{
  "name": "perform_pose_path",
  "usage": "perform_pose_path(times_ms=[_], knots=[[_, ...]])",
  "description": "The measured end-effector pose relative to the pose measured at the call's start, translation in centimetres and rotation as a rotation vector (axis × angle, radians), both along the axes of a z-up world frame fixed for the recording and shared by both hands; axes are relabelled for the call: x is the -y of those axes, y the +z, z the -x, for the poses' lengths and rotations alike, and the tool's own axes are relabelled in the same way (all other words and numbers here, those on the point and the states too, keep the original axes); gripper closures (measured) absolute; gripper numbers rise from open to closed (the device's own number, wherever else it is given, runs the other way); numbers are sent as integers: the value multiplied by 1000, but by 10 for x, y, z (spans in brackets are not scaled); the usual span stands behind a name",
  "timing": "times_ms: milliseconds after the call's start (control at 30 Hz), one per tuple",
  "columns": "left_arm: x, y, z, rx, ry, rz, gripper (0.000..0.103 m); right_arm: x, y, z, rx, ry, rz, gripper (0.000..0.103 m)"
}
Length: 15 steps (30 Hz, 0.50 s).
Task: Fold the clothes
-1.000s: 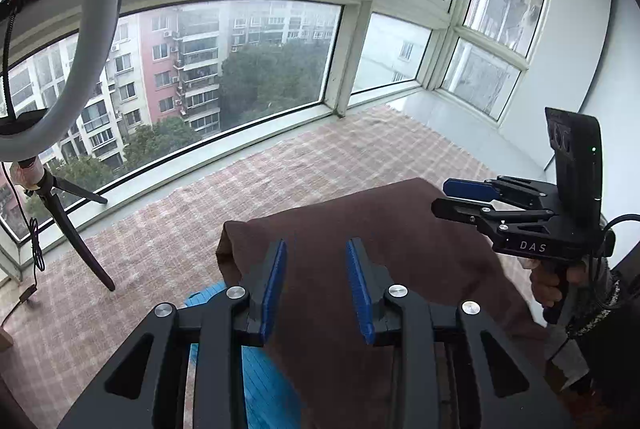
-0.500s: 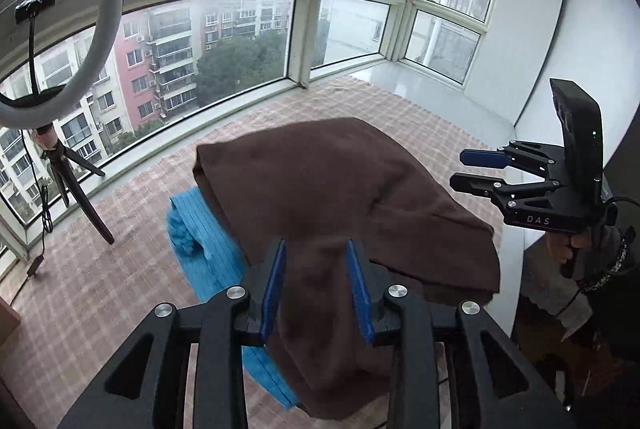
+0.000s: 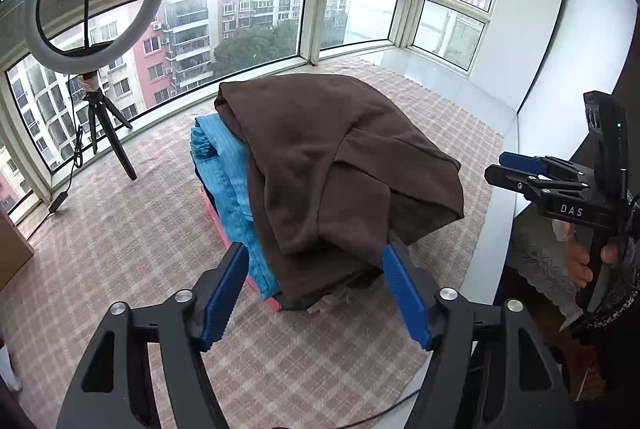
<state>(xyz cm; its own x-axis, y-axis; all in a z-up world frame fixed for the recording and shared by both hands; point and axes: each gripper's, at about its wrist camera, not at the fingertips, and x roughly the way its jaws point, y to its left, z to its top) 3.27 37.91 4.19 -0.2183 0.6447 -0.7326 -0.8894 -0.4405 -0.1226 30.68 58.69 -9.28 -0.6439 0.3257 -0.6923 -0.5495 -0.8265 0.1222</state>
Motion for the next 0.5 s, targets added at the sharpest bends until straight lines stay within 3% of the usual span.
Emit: perform_pose_path(times_ms=[200,500], knots=[[59,2,-28,11,19,10,31,80,9,-18,23,-139,-56,41],[135,3,-58,47,1,17,31,183,17,-32,65,-213,-126,41]])
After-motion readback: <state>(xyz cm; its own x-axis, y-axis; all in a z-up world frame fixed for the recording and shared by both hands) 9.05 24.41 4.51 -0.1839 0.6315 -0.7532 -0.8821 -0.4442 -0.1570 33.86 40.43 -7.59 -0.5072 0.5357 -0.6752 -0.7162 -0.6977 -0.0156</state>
